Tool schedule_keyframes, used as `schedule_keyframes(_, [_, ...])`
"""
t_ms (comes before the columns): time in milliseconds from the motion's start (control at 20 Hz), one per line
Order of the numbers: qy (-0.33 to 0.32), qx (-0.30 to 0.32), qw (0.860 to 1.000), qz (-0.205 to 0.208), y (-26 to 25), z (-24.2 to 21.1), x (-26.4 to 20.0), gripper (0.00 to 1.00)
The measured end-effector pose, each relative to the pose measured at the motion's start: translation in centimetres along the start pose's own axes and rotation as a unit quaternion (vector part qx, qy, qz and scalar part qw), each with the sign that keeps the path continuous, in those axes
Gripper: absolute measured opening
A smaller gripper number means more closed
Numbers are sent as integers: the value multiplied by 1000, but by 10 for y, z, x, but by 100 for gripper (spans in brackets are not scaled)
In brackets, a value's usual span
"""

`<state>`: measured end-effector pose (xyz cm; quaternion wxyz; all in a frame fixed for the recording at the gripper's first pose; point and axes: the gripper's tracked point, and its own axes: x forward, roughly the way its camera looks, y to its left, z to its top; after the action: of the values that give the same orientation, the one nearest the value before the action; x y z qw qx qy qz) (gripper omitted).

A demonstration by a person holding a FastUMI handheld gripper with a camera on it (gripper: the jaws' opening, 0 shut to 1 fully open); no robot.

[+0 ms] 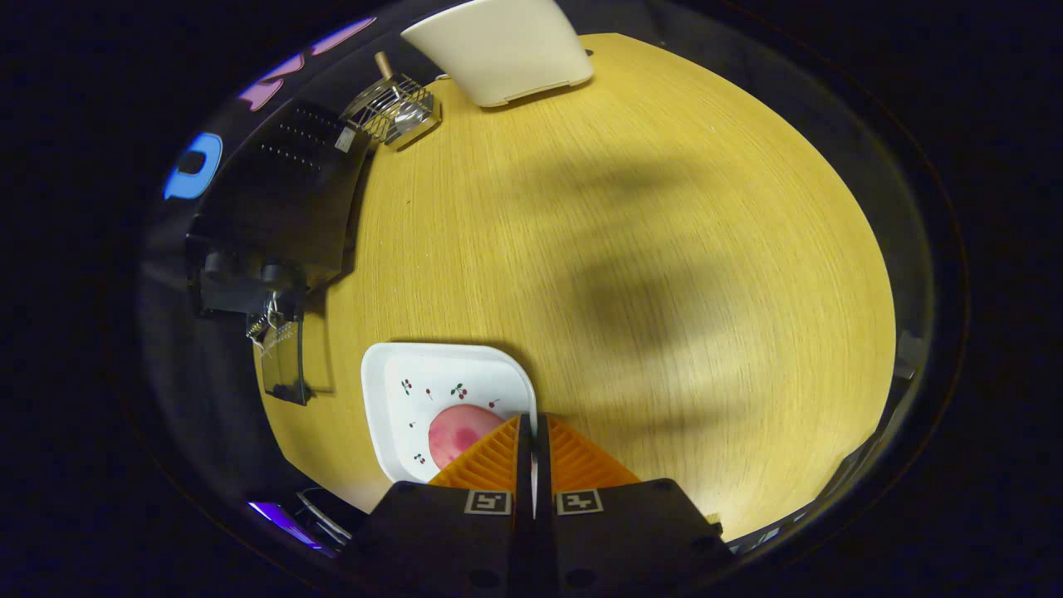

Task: Open the toaster oven, put the food inside, and close the toaster oven door.

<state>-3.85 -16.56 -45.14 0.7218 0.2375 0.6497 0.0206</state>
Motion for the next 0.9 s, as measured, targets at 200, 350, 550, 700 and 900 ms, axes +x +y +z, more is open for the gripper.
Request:
schedule_keyframes(200, [-23, 59, 997, 51, -4, -1, -1, 5])
schedule_keyframes(350, [-38, 103, 991, 79, -2, -11, -19, 5])
schedule_keyframes(550, [-55, 116, 986, 107, 25, -20, -40, 5])
schedule_keyframes(700, [-70, 126, 981, 133, 56, -23, -58, 5])
schedule_keyframes(900, [-81, 113, 978, 157, 106, -40, -79, 5])
